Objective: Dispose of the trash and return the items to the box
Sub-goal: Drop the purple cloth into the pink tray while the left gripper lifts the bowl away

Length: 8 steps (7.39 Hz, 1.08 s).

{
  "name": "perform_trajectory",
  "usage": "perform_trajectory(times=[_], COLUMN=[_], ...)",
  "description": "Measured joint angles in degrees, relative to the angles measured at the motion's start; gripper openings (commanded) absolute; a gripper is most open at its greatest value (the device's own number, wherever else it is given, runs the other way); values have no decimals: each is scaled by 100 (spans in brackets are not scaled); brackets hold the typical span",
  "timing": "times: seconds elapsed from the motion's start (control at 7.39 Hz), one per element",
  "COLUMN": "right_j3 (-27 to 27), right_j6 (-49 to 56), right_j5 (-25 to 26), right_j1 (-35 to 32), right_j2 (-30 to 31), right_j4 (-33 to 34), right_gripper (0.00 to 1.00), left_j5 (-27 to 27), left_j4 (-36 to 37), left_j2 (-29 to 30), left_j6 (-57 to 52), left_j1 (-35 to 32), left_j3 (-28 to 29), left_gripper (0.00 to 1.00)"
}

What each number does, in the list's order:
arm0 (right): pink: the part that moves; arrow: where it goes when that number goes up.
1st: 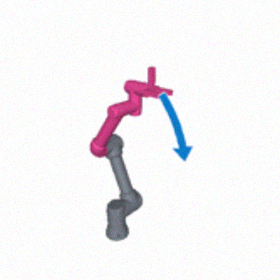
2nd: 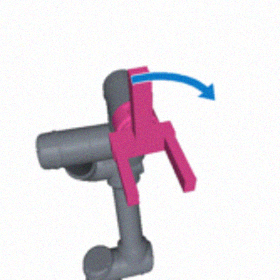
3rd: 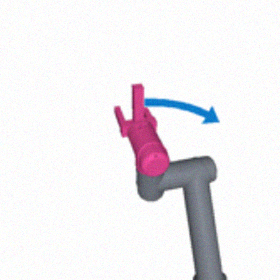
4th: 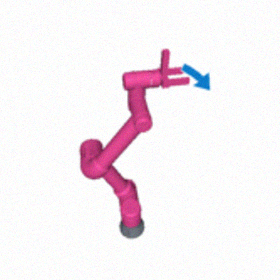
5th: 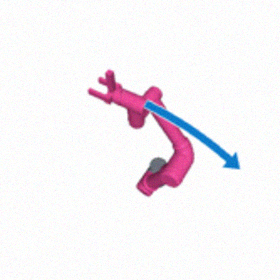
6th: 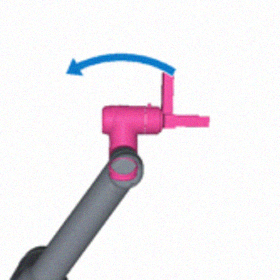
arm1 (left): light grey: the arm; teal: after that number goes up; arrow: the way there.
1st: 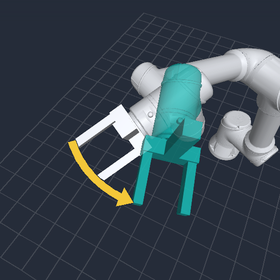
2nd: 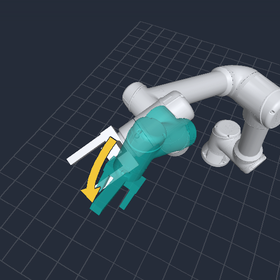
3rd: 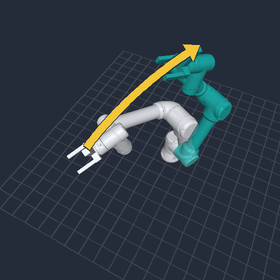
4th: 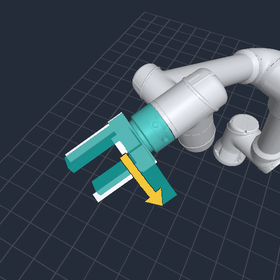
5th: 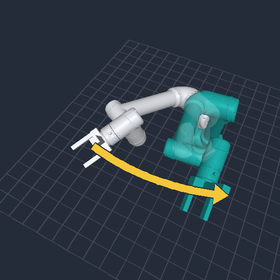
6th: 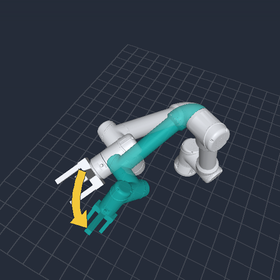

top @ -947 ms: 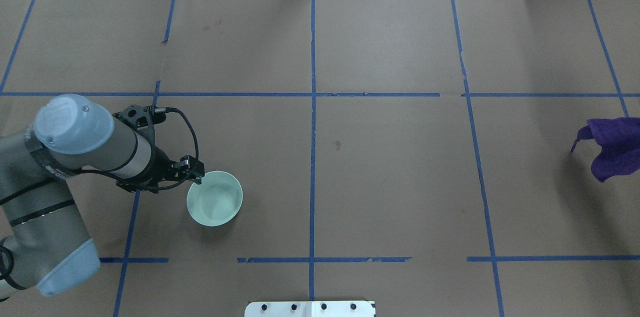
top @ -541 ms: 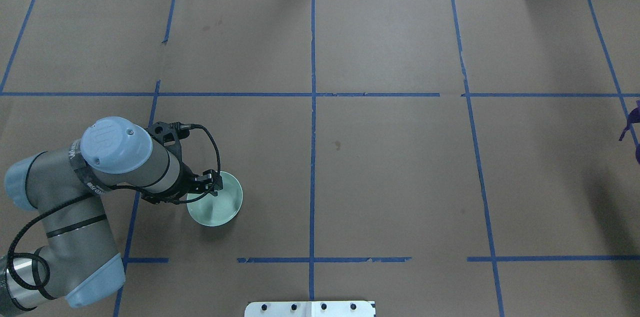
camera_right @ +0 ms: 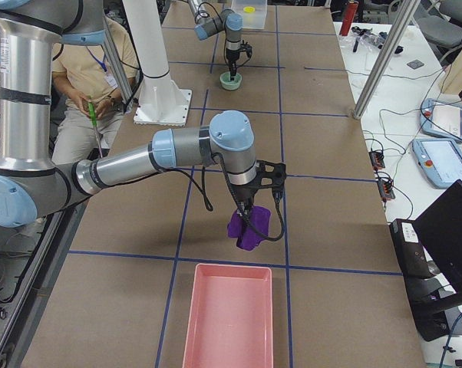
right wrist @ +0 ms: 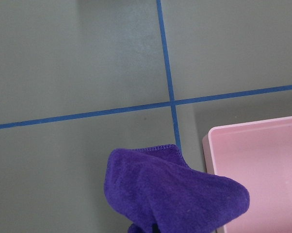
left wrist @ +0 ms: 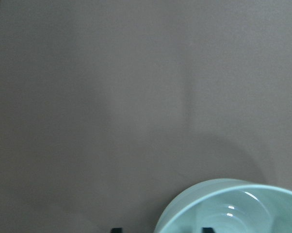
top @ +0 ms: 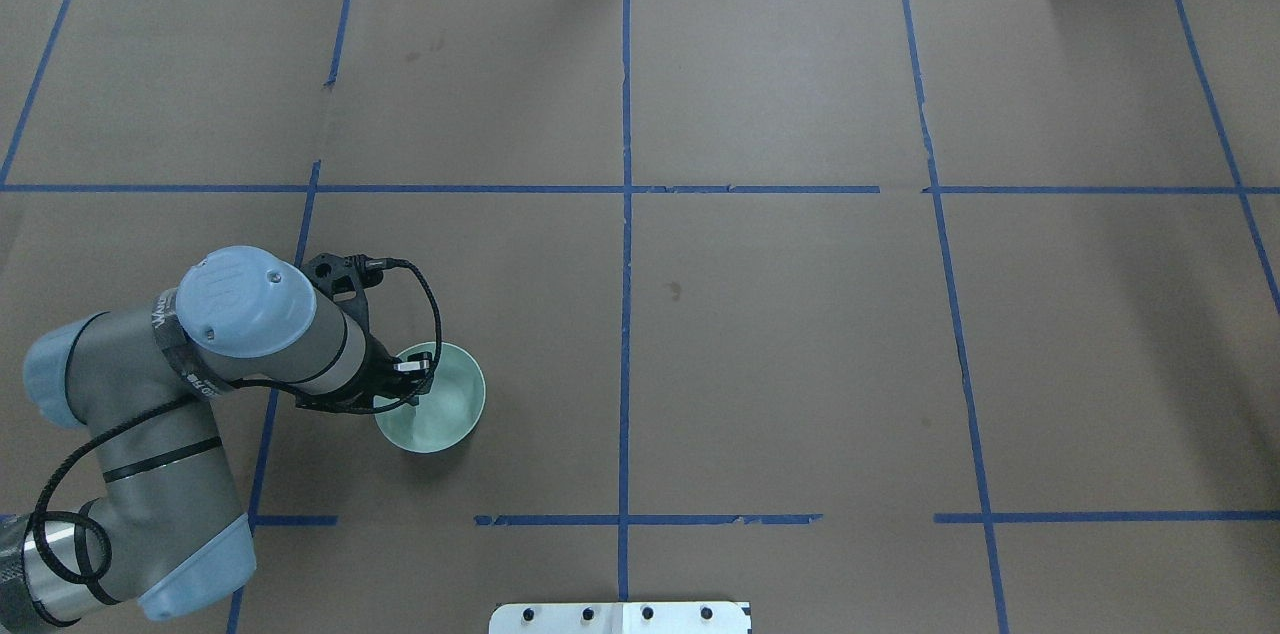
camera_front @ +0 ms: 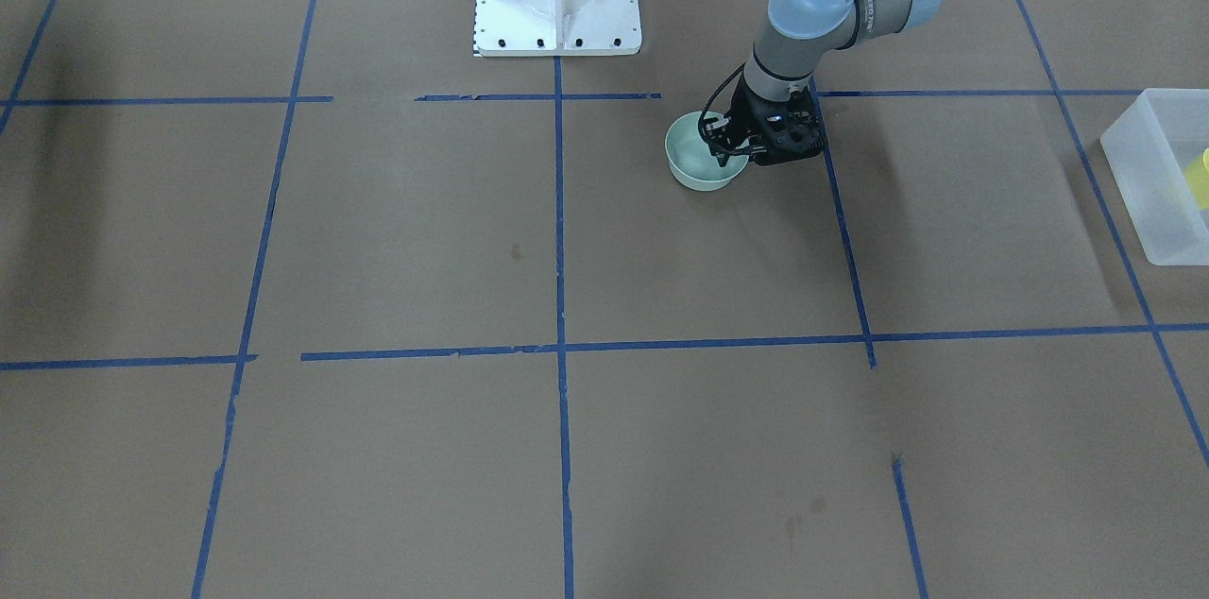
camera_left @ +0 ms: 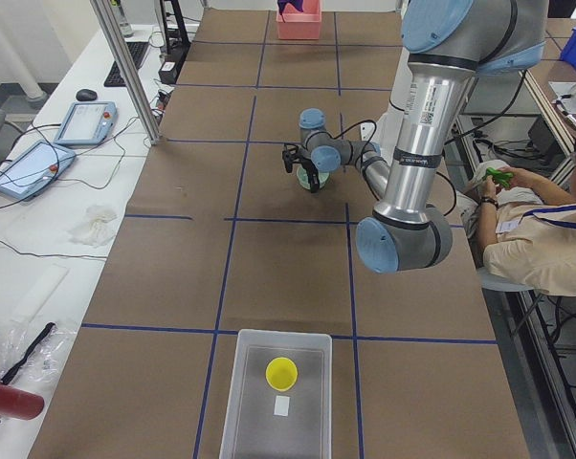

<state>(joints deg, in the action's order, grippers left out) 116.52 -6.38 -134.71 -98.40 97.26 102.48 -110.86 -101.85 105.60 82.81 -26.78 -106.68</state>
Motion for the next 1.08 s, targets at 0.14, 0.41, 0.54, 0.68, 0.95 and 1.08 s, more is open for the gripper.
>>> perform_trajectory(times=[0.14, 0.41, 0.54, 0.68, 0.95, 1.08], right_j3=[-103, -573, -818, -1032, -1757, -2179], right_j6=[348, 1249, 1684, 1989, 2536, 2675], right_j5=[15, 71, 191, 346, 570, 604], right_j1=[-242, -687, -807, -859, -880, -882], right_j2=[-8, -10, -12, -2, 10, 22], right_j4=[53, 75, 73, 59, -112, -334], right_gripper=[0, 0, 0, 0, 0, 0], left_j5=[-3, 0, 2, 2, -7, -15], left_j4=[4, 5, 10, 11, 9, 19], left_j2=[-6, -12, -26, -35, -11, 11], left_j6=[4, 6, 7, 4, -111, -332], left_j1=[6, 27, 28, 6, -156, -384], left_j3=[4, 5, -11, -63, -266, -403], left_gripper=[0, 0, 0, 0, 0, 0])
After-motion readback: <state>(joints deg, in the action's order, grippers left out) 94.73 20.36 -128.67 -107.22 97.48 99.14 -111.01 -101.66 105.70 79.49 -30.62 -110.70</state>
